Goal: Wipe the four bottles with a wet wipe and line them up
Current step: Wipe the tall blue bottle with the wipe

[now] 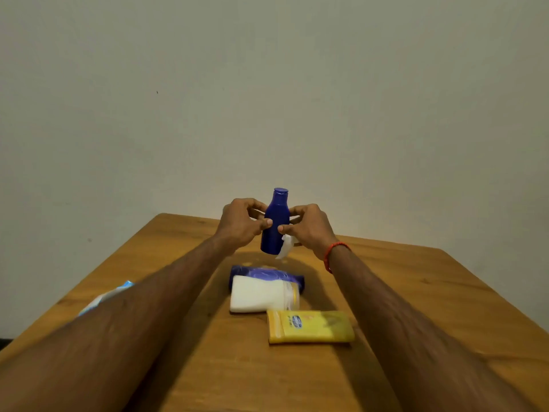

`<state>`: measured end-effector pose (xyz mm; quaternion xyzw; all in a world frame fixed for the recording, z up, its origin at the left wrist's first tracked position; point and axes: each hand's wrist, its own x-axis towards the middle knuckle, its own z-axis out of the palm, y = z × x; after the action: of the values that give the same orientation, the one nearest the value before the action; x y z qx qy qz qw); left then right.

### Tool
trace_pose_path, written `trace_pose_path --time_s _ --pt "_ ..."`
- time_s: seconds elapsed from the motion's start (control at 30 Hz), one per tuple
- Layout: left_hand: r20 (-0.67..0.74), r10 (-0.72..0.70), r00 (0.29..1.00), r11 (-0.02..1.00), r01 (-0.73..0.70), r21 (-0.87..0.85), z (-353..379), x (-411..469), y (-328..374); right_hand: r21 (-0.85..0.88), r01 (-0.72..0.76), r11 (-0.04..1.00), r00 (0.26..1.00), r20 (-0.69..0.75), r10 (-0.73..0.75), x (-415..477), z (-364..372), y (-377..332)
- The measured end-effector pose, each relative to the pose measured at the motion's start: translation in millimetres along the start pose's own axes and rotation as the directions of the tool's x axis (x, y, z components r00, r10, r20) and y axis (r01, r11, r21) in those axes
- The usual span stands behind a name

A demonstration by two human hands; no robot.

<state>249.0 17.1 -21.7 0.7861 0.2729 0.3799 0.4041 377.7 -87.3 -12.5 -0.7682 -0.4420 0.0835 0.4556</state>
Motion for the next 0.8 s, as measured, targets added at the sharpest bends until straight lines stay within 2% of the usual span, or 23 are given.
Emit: trace_pose_path --time_s 0.27,0.8 --pt "0.011 -0.065 0.998 0.993 0.063 0.096 20.9 44.8 -40.8 -0.094 -0.012 0.996 1.0 0.017 0.014 51.5 33.8 32.6" --pt "-0.087 -0.193 0.977 0.976 0.2 0.084 36.3 95.8 -85.4 -0.109 -0.018 0.994 1.0 -0.022 0.015 123.8 67.5 46.2"
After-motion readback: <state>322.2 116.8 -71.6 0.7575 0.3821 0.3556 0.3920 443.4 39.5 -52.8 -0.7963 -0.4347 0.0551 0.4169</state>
